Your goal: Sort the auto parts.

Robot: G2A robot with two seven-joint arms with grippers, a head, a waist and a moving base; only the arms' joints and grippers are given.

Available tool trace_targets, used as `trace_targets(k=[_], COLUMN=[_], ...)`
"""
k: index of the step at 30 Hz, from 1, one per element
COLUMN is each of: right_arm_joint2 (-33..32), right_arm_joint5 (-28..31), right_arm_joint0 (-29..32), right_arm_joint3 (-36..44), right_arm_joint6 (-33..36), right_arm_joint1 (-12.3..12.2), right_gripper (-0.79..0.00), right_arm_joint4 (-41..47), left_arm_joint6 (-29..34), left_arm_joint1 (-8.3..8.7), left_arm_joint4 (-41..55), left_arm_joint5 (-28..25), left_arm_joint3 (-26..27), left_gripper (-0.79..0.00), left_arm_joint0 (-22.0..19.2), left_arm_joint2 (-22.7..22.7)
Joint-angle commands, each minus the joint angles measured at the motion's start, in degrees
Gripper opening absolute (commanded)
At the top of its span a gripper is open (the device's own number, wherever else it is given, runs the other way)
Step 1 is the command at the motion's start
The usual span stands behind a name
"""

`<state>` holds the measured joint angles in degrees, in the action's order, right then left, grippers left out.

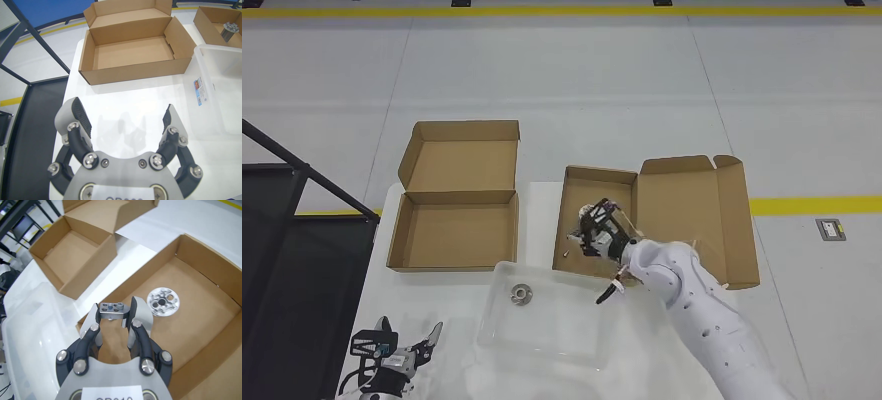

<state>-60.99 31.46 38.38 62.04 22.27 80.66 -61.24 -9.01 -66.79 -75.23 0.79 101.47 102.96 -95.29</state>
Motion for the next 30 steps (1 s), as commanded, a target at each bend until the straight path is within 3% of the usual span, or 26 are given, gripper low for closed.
trace_targets(k=[1,4,9,24,30], right_arm_joint2=[-0.1,0.4,2.5,3.0,12.1], right_arm_joint5=[2.9,6.6,8.1,7.6,4.3], right_arm_joint0=[1.6,3.6,5.7,6.3,-2.0], right_arm_joint3=[4.1,9.2,15.4,16.2,12.4], right_arm_joint6=[1.2,2.8,3.4,2.8,8.4], right_arm_joint1=[-0.4,-0.7,-0.7,-0.7,2.0], right_gripper=[-0.785,-0.785,-0.785,-0.785,-0.785], right_arm_joint4=[0.6,1.3,2.0,1.7,0.7], left_arm_joint6=[0.0,0.0,0.0,0.0,0.1], left_arm_joint1=[0.0,0.0,0.0,0.0,-0.01], left_arm_joint4=[0.0,0.0,0.0,0.0,0.0], left_arm_joint5=[0.0,0.0,0.0,0.0,-0.1], left_arm_joint3=[0.0,0.0,0.0,0.0,0.0], left_gripper=[0.0,0.0,0.0,0.0,0.0], left_arm_joint0=[0.0,0.0,0.0,0.0,-0.1], left_arm_joint2=[0.0,0.0,0.0,0.0,0.0])
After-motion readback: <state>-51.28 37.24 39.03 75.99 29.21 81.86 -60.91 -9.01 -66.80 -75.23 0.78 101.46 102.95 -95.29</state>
